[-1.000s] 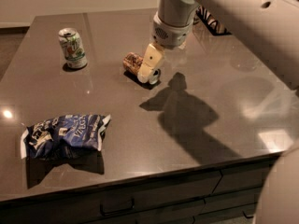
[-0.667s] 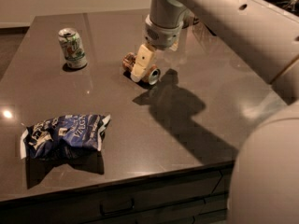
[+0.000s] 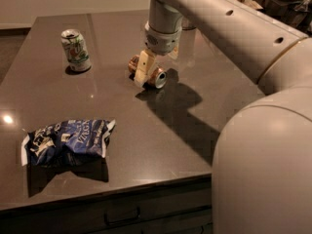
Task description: Place orange can upright
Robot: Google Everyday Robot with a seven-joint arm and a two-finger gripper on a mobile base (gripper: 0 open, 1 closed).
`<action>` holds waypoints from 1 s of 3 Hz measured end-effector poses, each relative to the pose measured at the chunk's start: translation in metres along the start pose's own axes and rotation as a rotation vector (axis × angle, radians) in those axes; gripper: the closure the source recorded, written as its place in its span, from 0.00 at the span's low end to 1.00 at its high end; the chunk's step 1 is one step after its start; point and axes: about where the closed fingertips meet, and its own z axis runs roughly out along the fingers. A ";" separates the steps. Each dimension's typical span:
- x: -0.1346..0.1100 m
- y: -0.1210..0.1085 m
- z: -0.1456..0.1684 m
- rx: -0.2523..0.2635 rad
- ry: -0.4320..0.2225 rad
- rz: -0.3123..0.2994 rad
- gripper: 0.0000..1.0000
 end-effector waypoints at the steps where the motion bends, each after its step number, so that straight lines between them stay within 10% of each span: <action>1: -0.003 0.002 0.004 0.003 0.017 -0.001 0.34; 3: -0.002 0.007 -0.017 0.017 -0.012 -0.134 0.82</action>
Offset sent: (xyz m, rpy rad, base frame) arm -0.0094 0.0043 0.0137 -0.0313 0.0039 0.0768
